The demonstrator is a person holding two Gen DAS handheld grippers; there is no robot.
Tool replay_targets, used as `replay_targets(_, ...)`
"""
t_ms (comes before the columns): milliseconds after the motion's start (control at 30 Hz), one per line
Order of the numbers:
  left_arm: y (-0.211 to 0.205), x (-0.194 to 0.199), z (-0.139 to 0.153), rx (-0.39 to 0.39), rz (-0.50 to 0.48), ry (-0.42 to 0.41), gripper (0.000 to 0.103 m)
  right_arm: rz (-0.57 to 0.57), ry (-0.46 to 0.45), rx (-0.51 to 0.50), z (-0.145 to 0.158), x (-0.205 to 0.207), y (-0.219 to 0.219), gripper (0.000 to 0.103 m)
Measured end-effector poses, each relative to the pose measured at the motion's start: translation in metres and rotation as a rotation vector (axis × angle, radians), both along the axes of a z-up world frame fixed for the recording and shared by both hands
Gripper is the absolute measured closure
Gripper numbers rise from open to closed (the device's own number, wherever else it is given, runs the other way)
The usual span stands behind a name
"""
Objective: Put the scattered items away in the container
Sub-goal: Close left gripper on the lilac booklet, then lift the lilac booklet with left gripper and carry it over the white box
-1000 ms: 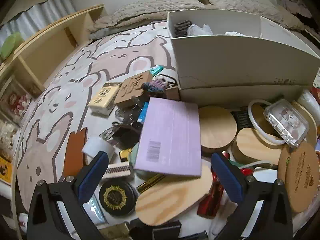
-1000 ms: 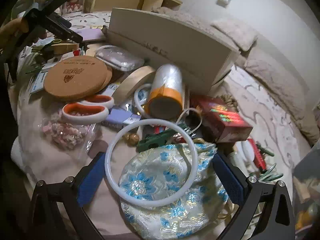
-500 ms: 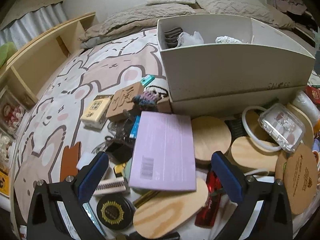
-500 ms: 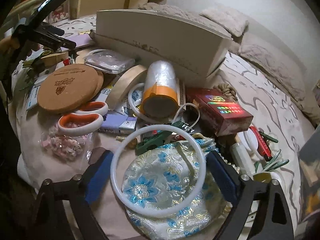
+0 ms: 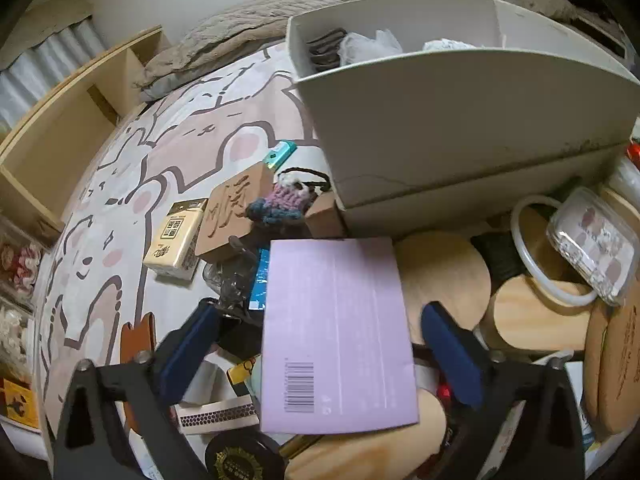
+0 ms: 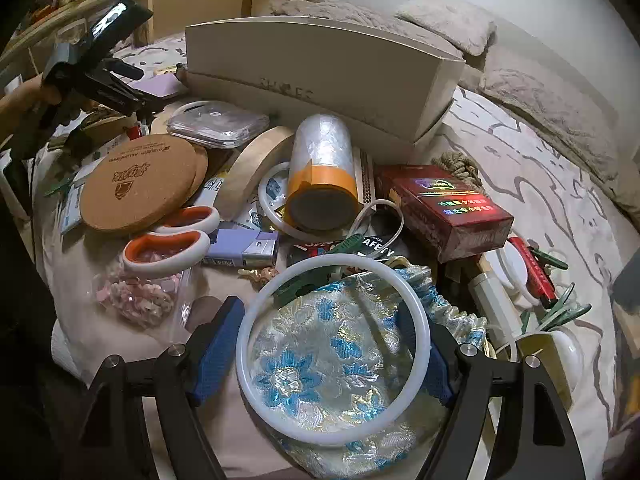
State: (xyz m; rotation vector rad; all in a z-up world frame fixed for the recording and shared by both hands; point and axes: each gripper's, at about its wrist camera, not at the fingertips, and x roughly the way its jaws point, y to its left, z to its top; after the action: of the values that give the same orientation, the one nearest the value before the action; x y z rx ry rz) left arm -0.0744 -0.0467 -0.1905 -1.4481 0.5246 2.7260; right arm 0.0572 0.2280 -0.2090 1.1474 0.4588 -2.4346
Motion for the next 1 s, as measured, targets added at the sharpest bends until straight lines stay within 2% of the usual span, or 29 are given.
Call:
replay_targets(67,-0.005,-0.001,0.000,0.040,0.011,-0.018,0.029,0.002,0.001,-0.008,-0.001,0.000,0.002,0.023)
replay_targets(133,-0.007,0.000,0.000,0.051,0.024,-0.024,0.036,0.010,0.008,-0.008,-0.001,0.001,0.002,0.023)
replay_targets(267,-0.004,0.006,0.001,0.034,0.023,-0.011,0.036,0.021,0.023,0.000,-0.003,0.003,-0.001,0.023)
replay_targets(467,0.000,0.016,0.009,0.049,0.014,0.016,0.036,0.005,0.024,-0.035,-0.005,0.000,0.002,0.023)
replay_targets(867,-0.005,0.032,0.027,0.142,0.037,0.058,0.036,-0.037,0.013,-0.070,0.002,0.000,0.003,0.023)
replay_targets(1000,-0.005,0.038,0.035,0.170,0.036,0.072,0.036,-0.084,0.017,-0.110,0.008,0.001,0.008,0.023)
